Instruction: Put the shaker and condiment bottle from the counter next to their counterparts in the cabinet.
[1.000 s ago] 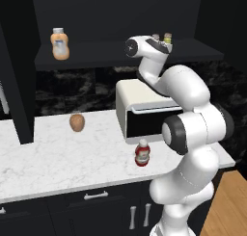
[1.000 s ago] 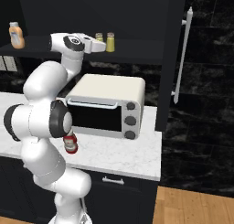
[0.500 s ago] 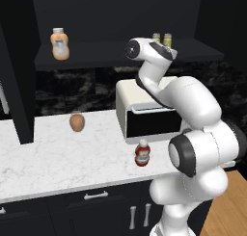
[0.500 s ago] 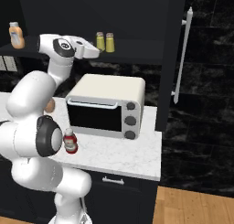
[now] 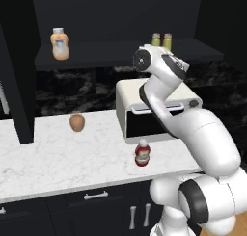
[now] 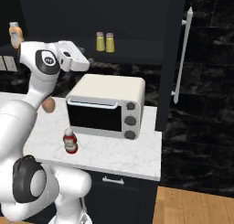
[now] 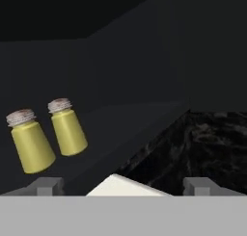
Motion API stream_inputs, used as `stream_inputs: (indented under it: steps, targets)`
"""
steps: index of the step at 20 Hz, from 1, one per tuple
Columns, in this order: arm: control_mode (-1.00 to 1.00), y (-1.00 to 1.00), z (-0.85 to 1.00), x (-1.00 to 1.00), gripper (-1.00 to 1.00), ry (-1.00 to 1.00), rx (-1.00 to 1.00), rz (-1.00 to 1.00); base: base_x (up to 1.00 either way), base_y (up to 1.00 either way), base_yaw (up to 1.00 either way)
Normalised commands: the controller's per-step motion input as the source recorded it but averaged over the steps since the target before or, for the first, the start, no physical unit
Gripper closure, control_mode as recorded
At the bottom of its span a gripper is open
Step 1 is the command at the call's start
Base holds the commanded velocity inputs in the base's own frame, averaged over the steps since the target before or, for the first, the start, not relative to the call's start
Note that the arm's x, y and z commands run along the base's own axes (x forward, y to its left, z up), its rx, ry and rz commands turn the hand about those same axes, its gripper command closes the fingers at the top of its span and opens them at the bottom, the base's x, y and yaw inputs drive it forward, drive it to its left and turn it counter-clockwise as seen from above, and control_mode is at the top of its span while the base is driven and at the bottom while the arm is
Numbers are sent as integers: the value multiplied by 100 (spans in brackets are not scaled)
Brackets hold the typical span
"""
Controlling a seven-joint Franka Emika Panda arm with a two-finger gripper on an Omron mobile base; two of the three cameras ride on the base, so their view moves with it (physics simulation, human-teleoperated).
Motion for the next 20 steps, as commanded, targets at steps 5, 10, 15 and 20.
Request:
stream_inputs:
  steps: [5,10,15,20]
  targets:
    - [-100,0,0,-100,-100,-4,5,0,0,0,0]
    - [-100,0,-2,-100,-100,-1,0,-10,0,0,0]
    - [-100,12,-32,-91,-100,0,0,-16,0,0,0]
    - [-100,25,-50,-70,-100,-4,-3,-16,0,0,0]
